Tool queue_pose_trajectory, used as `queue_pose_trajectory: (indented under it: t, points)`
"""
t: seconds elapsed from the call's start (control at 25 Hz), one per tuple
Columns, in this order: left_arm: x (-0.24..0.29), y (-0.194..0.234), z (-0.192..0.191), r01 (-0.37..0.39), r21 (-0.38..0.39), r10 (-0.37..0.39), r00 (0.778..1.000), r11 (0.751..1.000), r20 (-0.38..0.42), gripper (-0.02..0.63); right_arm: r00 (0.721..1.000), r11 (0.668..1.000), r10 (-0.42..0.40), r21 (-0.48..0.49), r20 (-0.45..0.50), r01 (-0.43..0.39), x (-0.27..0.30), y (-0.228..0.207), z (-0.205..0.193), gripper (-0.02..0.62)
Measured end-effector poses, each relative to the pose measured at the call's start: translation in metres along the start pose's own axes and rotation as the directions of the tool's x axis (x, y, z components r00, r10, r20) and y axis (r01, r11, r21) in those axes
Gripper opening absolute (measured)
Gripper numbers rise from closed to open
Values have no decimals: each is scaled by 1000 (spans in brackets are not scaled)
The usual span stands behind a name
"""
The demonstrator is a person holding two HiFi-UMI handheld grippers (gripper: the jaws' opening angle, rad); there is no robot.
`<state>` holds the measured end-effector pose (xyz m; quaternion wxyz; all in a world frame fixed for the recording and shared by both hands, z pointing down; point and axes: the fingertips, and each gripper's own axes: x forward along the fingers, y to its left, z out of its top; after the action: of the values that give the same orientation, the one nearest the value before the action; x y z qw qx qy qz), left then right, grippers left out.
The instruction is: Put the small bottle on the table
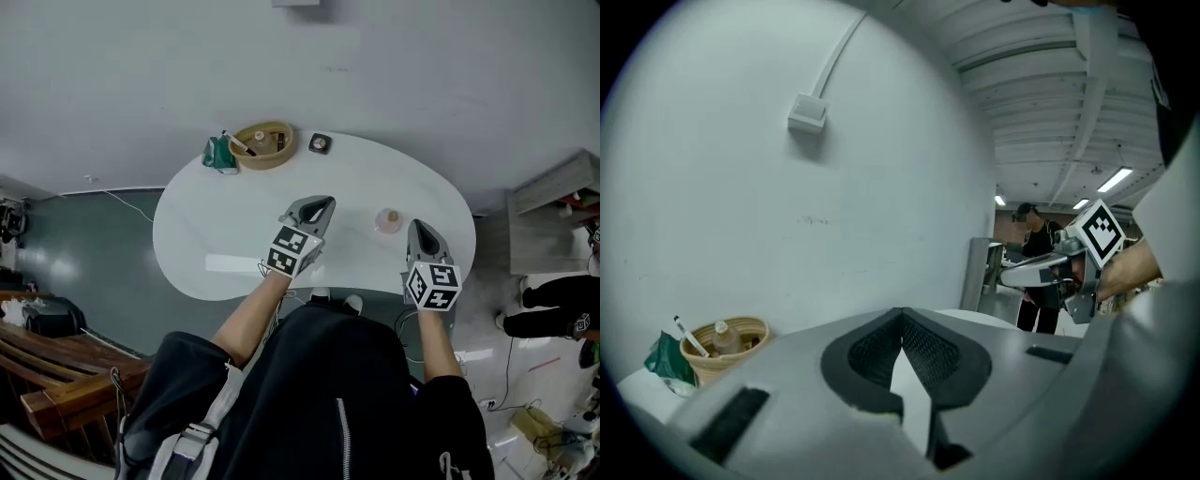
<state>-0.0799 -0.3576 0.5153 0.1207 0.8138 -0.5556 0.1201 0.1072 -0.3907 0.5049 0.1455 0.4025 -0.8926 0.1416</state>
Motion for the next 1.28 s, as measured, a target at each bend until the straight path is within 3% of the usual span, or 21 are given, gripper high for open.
queue_pose_trajectory:
  t: [0.28, 1.28]
  points:
    - [-5, 8, 18, -19, -13, 20, 999, 1000, 33, 4, 999, 1000, -10, -7, 39, 11, -2, -1, 10, -8]
    - [1, -7, 11, 14, -19, -14, 1000, 1000, 9, 5, 999, 1000, -21, 24, 30, 20, -10, -1, -1, -8]
